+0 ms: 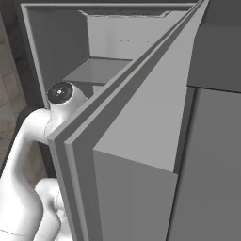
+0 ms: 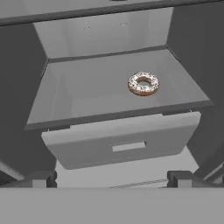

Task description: Take the cupcake and donut from the fridge and place them on the empty tray on the dining counter.

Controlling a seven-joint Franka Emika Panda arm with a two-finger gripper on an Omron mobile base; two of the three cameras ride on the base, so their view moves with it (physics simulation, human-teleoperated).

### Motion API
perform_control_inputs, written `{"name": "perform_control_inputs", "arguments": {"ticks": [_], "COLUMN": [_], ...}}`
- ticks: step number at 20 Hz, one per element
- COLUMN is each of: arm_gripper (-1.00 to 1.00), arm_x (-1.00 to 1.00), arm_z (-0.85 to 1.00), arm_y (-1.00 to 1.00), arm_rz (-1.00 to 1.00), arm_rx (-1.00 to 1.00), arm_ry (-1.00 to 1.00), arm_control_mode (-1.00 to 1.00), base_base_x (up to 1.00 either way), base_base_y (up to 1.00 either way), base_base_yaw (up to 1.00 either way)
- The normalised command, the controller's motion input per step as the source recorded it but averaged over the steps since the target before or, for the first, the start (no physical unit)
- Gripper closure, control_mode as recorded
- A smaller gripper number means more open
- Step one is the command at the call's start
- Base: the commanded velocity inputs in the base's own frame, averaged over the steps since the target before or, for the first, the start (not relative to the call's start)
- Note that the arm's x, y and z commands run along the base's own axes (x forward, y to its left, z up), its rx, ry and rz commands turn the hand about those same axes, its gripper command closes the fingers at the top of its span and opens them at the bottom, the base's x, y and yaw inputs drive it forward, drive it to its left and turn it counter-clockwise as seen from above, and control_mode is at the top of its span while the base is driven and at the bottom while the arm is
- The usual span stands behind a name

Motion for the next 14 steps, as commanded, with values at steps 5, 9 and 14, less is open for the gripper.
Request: {"name": "perform_control_inputs", "arguments": {"ticks": [5, 9, 14], "arm_gripper": [-1.0, -1.0, -1.0], "arm_x": [0.06, 0.04, 0.5], "arm_z": [-0.45, -0.52, -0.32], "arm_y": [-0.07, -0.14, -0.19], "arm_rz": [0.15, 0.08, 0.0], "arm_rx": [-0.09, -0.23, -0.16], "arm_ry": [0.01, -0.08, -0.01], "arm_control_mode": [-1.0, -1.0, -1.0], "base_base_x": [0.0, 0.0, 0.0], "base_base_y": [0.0, 0.0, 0.0], "base_base_yaw": [0.0, 0.0, 0.0]}}
